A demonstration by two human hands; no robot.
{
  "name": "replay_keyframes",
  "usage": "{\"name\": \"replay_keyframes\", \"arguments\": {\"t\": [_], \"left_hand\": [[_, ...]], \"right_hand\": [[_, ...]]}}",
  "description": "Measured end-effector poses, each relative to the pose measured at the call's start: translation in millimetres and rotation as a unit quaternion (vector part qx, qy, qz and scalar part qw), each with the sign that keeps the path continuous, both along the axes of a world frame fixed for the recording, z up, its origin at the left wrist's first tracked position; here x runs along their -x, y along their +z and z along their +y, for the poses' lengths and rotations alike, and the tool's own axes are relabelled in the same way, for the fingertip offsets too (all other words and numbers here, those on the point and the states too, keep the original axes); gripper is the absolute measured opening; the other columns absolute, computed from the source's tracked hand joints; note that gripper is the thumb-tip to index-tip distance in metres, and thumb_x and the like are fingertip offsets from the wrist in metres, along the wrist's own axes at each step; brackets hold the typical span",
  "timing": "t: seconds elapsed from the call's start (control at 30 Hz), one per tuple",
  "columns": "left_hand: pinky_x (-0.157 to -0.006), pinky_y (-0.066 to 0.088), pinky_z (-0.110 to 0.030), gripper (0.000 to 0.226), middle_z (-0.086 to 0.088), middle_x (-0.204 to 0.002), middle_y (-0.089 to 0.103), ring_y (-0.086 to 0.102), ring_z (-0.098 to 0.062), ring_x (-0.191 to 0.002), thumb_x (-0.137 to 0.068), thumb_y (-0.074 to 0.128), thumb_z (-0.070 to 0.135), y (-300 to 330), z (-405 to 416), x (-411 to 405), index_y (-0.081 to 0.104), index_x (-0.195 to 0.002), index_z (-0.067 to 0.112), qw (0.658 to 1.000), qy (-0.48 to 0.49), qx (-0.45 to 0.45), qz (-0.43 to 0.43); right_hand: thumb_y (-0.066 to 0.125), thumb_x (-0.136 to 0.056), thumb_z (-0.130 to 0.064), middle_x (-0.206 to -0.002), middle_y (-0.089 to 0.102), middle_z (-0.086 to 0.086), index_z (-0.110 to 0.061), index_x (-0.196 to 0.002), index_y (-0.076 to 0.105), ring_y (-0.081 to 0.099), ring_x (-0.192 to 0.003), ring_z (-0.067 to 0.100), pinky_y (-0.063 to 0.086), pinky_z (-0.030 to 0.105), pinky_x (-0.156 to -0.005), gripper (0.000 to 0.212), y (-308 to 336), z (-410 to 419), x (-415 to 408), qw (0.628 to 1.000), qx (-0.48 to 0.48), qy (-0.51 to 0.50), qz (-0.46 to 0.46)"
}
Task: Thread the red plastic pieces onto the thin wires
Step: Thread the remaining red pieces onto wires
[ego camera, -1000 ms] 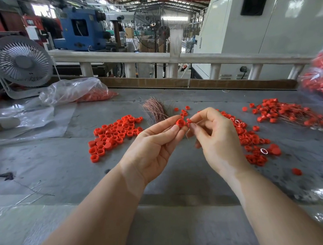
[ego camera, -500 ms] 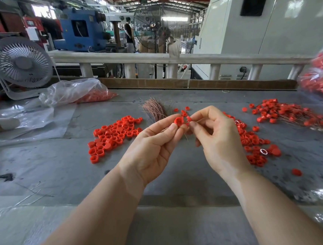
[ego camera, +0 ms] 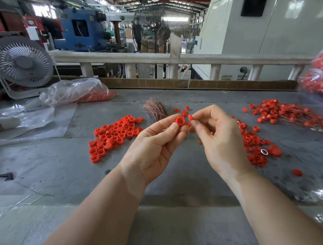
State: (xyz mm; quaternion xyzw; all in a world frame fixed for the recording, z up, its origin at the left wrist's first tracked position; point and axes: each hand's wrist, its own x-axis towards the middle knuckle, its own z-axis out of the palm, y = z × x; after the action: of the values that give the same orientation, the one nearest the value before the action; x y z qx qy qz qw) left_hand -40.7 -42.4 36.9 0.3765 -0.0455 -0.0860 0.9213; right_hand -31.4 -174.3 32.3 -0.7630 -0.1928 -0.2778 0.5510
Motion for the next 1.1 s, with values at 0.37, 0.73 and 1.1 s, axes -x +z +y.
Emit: {"name": "replay_keyframes", "arguments": {"t": [0.37,0.73,1.1], "left_hand": [[-0.059,0.054,-0.014,0.022,-0.008,-0.076,0.073,0.071,-0.011,-0.071,-0.066,0.056,0.000,0.0,-0.8,1.6,0.076,-0.069,0.008,1.000,-0.003,0.013,-0.010],[-0.060,0.054,-0.014,0.022,-0.008,-0.077,0.072,0.071,-0.011,-0.074,-0.067,0.055,0.001,0.3,-3.1,3.2,0.076,-0.070,0.007,0.999,-0.010,0.021,-0.030],[-0.062,0.055,-0.016,0.020,-0.014,-0.082,0.072,0.071,-0.016,-0.077,-0.070,0.056,0.001,0.8,-4.7,4.2,0.075,-0.071,0.007,0.998,-0.020,0.011,-0.053]], "right_hand": [[0.060,-0.088,-0.002,-0.066,0.062,0.001,-0.022,-0.077,0.054,0.049,-0.047,0.000,0.039,0.011,-0.052,0.023,3.5,1.5,2.6,0.998,-0.022,0.044,0.046],[0.057,-0.089,0.000,-0.055,0.061,-0.010,-0.020,-0.077,0.056,0.046,-0.042,0.003,0.037,0.011,-0.045,0.024,2.7,1.9,3.0,0.993,-0.048,0.063,0.087],[0.059,-0.086,0.002,-0.051,0.058,-0.013,-0.024,-0.071,0.054,0.046,-0.043,0.003,0.038,0.015,-0.046,0.031,-3.1,1.8,-1.0,0.993,0.003,0.074,0.095]]}}
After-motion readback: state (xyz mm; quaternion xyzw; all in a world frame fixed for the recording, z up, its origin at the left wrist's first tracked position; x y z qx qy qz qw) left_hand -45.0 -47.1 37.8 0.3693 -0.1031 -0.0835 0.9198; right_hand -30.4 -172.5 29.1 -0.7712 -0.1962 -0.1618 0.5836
